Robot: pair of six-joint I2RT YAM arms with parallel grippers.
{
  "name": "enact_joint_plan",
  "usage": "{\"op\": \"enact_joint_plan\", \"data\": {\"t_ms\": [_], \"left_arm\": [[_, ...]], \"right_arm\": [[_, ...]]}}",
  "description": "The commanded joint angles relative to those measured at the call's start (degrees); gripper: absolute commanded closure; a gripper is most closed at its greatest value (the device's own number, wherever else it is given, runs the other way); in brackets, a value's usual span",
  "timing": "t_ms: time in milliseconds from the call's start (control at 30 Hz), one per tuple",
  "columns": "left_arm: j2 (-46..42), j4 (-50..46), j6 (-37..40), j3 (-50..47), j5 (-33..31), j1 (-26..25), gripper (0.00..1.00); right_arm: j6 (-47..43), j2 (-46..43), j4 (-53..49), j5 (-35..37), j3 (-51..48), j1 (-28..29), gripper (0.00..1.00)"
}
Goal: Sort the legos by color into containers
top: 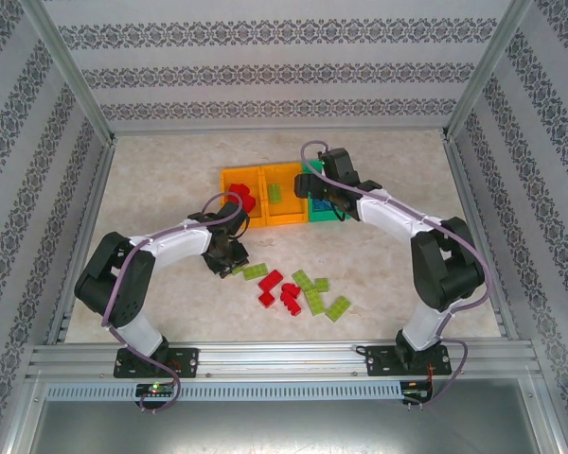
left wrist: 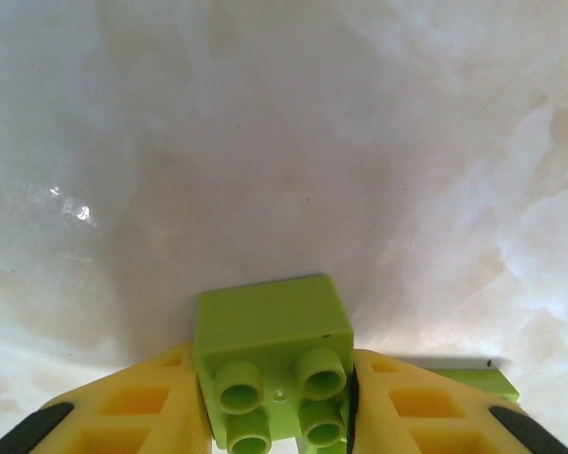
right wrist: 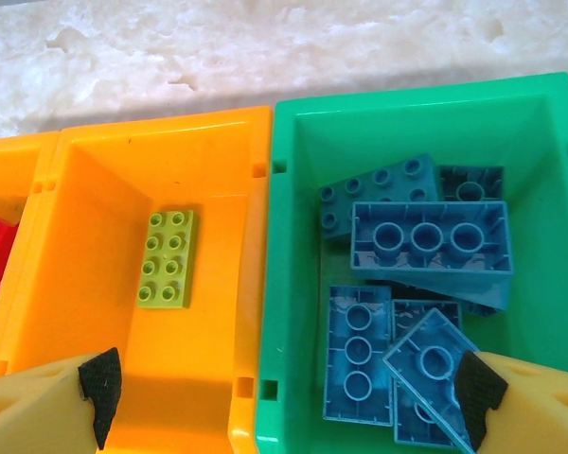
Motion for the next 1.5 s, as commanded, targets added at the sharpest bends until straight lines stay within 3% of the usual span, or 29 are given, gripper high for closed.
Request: {"op": "enact_joint_plan", "data": {"t_ms": [0,167,333,767,1067,1367,1467], "left_arm": [[-1.0,-3.0,3.4,1.2,-4.0,-0.6,0.67],[-4.0,-4.8,7.9,5.0,-8.0,-0.7,0.67],[-3.4,-4.2,17.0,14.5,-9.6,-0.6,0.68],[13.9,-1.2,38.0,42.5,-8.7,-0.5,0.69],[27.6,-4.3,40.8,57.7,-4.2,0.4,0.68],[33.6,-5.6,39.4,61.7,-3.4,0.8,0.65],[34.1,-6.4,39.2,62.1,-4.0,0.9,0.60]], "right_arm": [[0.2,-3.0,0.4,1.0,-2.5,-0.5,0.06],[-0.3,-7.1,-0.6,2.8,-7.1,-0.8,0.06],[0.4,-12.9,-1.5,3.2,-13.4,-1.0,0.06],[3.6,-26.5,-5.0,2.7,-27.4,-0.9,0.06],[5.3,-30.0,-12.2,0.4,-30.2,-0.8,0.09],[7.0,-35.7,-18.8,-5.7,-33.4,0.0,0.10],[7.5,-35.2,-21.9,-6.8,-33.2,1.1,0.10]]}}
